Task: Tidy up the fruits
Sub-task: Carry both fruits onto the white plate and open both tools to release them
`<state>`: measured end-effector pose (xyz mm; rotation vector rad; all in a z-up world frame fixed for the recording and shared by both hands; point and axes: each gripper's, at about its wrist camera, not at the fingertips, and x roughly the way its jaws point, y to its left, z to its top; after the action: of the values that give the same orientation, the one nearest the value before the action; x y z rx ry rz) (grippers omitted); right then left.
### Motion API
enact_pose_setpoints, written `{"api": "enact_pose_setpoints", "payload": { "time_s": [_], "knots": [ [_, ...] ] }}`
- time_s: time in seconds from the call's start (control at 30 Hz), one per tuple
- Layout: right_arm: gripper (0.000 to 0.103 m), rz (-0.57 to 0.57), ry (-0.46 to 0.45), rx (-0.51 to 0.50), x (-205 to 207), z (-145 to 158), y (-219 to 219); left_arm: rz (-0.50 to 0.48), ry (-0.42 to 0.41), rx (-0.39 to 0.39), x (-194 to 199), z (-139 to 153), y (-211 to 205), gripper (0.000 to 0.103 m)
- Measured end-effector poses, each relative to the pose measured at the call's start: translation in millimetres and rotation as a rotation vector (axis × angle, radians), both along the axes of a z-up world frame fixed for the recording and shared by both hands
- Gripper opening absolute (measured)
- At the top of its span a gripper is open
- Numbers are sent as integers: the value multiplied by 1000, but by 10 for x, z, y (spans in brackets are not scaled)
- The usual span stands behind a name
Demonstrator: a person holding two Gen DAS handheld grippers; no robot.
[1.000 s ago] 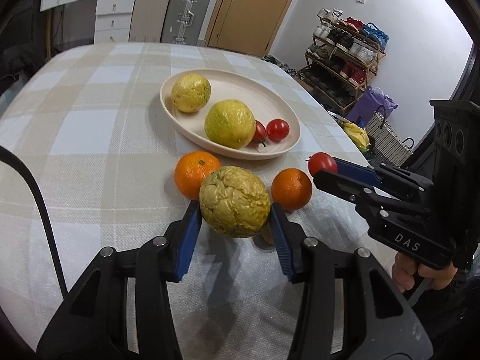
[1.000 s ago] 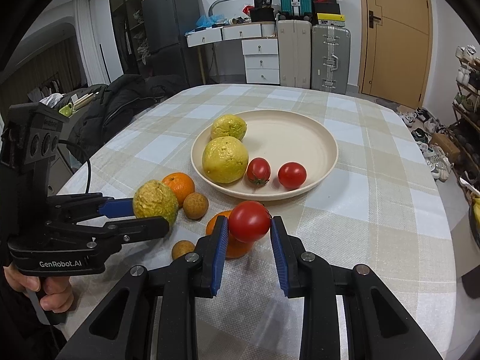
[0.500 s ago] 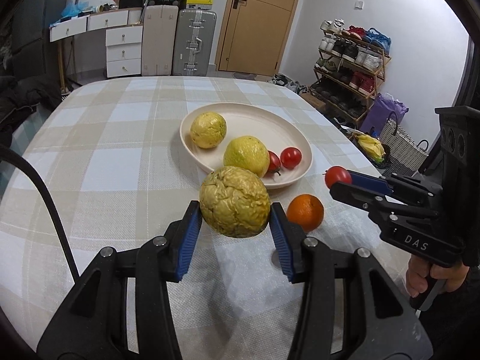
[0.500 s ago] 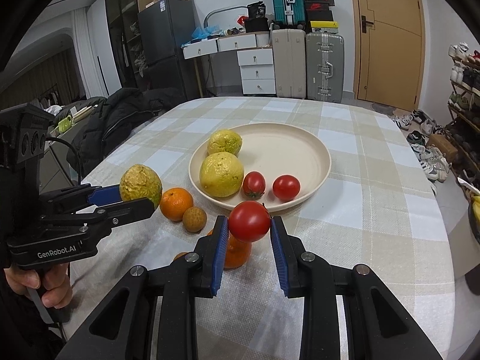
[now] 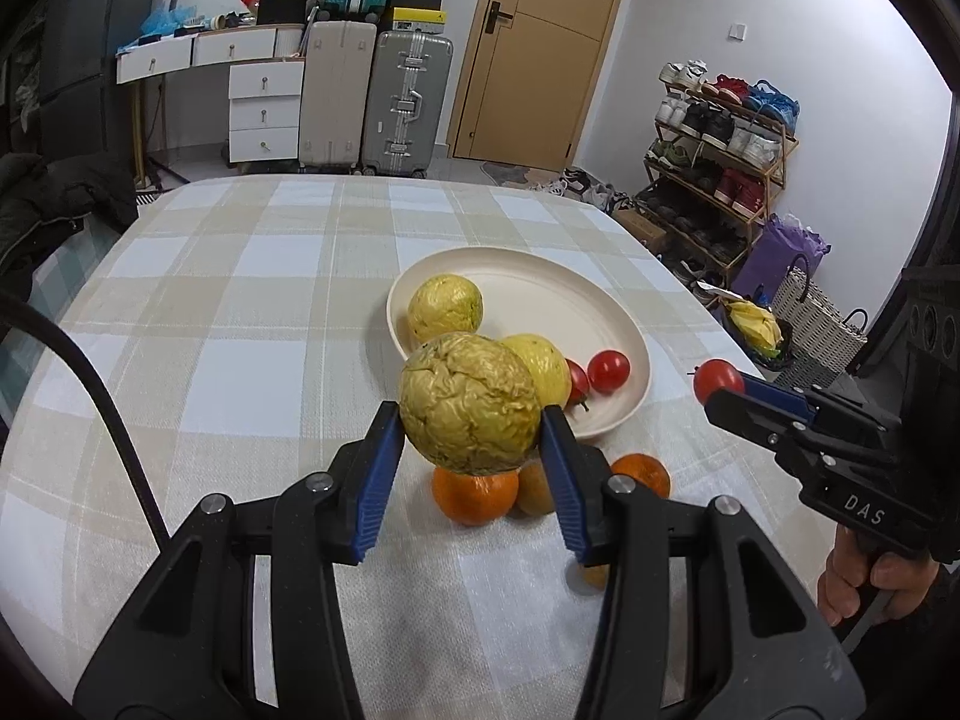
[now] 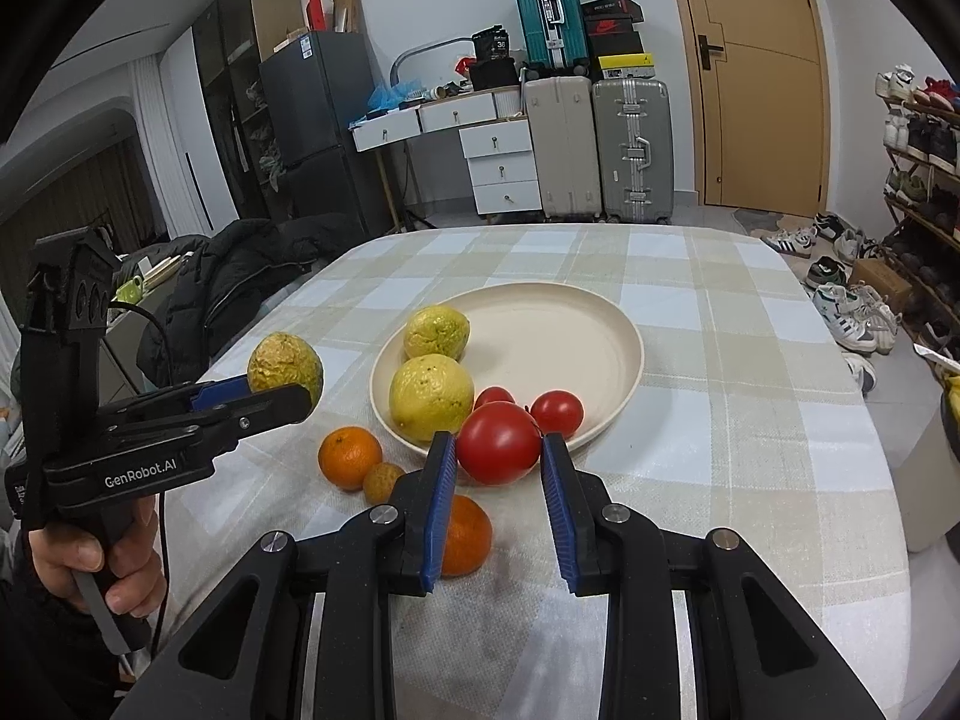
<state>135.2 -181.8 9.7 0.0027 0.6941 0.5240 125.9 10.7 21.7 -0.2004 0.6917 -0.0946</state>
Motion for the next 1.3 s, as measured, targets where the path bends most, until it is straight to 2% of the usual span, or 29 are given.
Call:
{"api": "enact_pose_setpoints", "payload": {
  "time_s": [0.23,0.4,0.6,1.13,1.3],
  "knots": [
    [30,-13,-1,27,127,29,-25,11,-4,56,150,-13,-59,43],
    [30,-22,2,26,234,31,-32,7,7,68,269,-51,-101,43],
    [30,-22,3,34,326,53,-62,9,35,27,410,-107,-73,43],
    [30,-48,53,59,658,-50,-7,35,62,56,694,-202,-66,43],
    [30,-59,67,62,739,-91,-15,36,78,37,766,-221,-60,43]
  ]
}}
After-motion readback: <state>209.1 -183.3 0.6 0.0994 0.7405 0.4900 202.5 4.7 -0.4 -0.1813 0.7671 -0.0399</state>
